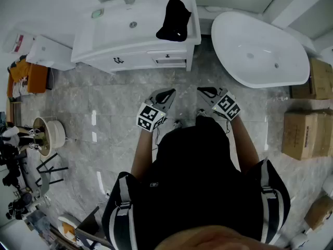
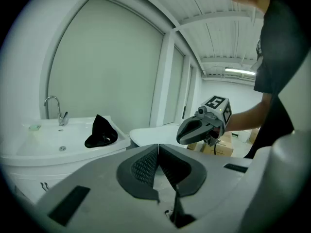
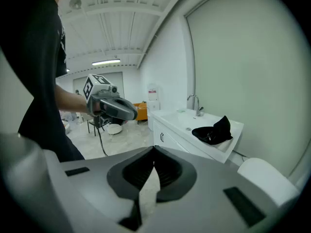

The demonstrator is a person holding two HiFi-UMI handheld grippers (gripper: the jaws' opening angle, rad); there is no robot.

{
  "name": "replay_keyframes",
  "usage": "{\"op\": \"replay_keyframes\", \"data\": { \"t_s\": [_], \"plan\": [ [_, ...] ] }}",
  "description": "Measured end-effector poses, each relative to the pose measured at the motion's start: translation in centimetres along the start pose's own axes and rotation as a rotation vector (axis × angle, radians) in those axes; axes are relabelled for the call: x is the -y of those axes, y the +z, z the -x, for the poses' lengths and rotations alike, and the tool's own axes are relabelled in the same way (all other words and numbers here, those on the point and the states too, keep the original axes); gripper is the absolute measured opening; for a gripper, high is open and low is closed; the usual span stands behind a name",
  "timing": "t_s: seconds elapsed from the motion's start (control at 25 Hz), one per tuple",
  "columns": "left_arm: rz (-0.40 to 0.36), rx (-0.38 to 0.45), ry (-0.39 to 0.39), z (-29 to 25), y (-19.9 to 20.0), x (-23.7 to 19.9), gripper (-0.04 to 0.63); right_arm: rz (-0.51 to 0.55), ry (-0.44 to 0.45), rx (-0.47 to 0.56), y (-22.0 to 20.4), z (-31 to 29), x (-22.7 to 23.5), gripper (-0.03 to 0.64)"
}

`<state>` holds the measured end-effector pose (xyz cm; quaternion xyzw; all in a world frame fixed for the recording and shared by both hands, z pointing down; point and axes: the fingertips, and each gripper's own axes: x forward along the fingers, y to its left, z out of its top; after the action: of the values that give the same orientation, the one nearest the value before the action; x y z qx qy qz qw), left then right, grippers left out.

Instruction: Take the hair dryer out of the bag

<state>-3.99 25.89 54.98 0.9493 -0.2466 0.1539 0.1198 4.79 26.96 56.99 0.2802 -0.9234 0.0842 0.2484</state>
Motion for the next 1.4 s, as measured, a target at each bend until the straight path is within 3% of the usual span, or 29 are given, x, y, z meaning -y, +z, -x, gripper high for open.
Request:
{"op": "replay_keyframes", "data": {
  "t_s": [0.64,1.0,1.4],
  "plan": [
    [0.017,0.024,-0.060,4.6,-2.6,-0.9,0.017,-0.027,-0.175,-0.011,-0.6,-1.4,-4.1,0.058],
    [0.028,0.021,-0.069,6.1,-3.3,-1.1,0.017,-0.016,-0.215,-0.023,-0.2,-2.0,-4.6,0.058],
    [0.040,0.000,-0.054,5.9,-3.3,-2.3,0.017,-0.034,-0.193,-0.031,-0.1,-3.3,-3.4,0.058]
  ]
}}
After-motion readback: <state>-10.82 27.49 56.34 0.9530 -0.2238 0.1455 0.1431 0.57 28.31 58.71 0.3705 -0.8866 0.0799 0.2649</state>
